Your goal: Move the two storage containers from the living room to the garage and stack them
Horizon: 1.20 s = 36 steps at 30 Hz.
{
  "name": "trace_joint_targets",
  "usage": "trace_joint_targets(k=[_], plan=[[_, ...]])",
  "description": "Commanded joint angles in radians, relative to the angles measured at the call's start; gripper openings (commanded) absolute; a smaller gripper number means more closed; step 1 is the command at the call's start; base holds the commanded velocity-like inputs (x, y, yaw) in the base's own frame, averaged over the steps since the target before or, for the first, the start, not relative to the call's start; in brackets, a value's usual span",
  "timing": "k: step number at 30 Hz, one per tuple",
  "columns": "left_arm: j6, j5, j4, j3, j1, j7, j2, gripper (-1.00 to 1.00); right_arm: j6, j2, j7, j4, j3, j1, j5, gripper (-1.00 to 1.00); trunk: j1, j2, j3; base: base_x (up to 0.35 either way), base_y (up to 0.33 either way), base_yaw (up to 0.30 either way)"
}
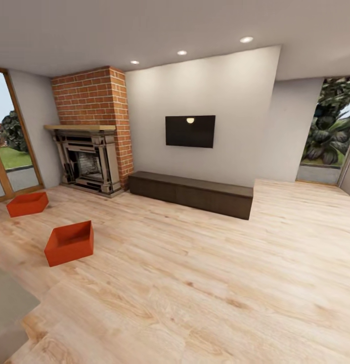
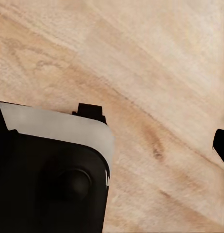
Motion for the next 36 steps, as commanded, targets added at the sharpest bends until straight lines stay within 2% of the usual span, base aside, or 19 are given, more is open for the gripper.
trace_joint_targets(k=[1, 36], plan=[[0.008, 0.010, -0.004, 0.001, 0.001, 0.001, -0.001, 1.00, -0.006, 0.000, -0.002, 0.003, 0.008, -0.001, -0.004, 1.00, 0.001, 0.000, -0.001, 0.334, 0.000, 0.000], [0.014, 0.010, -0.004, 0.001, 0.001, 0.001, 0.000, 1.00, 0.004, 0.002, -0.002, 0.003, 0.006, -0.001, -0.011, 1.00, 0.001, 0.000, -0.001, 0.334, 0.000, 0.000]])
